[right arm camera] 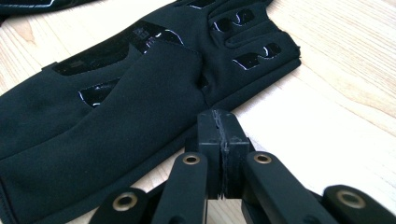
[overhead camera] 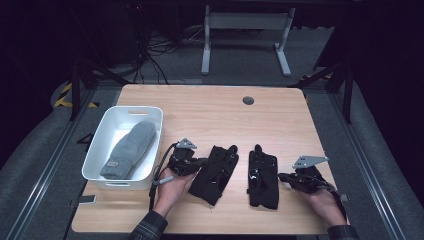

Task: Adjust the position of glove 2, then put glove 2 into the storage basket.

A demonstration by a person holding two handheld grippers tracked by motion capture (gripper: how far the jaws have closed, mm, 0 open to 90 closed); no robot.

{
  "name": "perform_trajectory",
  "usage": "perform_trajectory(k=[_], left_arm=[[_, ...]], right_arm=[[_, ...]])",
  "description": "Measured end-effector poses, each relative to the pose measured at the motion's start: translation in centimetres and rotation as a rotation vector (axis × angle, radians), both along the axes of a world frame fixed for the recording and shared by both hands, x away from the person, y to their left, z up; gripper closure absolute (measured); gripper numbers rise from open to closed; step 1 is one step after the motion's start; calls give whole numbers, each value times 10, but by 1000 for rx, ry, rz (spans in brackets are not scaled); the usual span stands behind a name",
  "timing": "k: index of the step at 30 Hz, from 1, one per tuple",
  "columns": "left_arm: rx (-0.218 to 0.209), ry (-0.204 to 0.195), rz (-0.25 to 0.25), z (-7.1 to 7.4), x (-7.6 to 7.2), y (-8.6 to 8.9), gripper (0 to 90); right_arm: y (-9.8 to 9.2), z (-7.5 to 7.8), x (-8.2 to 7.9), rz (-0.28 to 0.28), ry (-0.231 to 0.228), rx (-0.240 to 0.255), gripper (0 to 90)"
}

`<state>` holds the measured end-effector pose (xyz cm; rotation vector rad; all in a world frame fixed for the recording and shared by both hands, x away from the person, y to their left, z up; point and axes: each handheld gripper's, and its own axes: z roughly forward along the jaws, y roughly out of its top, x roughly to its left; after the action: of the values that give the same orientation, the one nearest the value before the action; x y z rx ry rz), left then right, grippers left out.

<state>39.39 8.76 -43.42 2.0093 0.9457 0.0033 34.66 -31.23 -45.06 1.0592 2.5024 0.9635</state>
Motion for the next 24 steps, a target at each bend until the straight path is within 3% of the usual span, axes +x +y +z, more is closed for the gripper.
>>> perform_trajectory(k=[7, 24], left_arm=[[-80, 11, -16, 10, 8, -5, 880], [-133, 4, -62, 21, 6, -21, 880]], right_arm=[[4, -2, 2, 8, 5, -6, 898], [22, -2, 9, 48, 6, -2, 898]])
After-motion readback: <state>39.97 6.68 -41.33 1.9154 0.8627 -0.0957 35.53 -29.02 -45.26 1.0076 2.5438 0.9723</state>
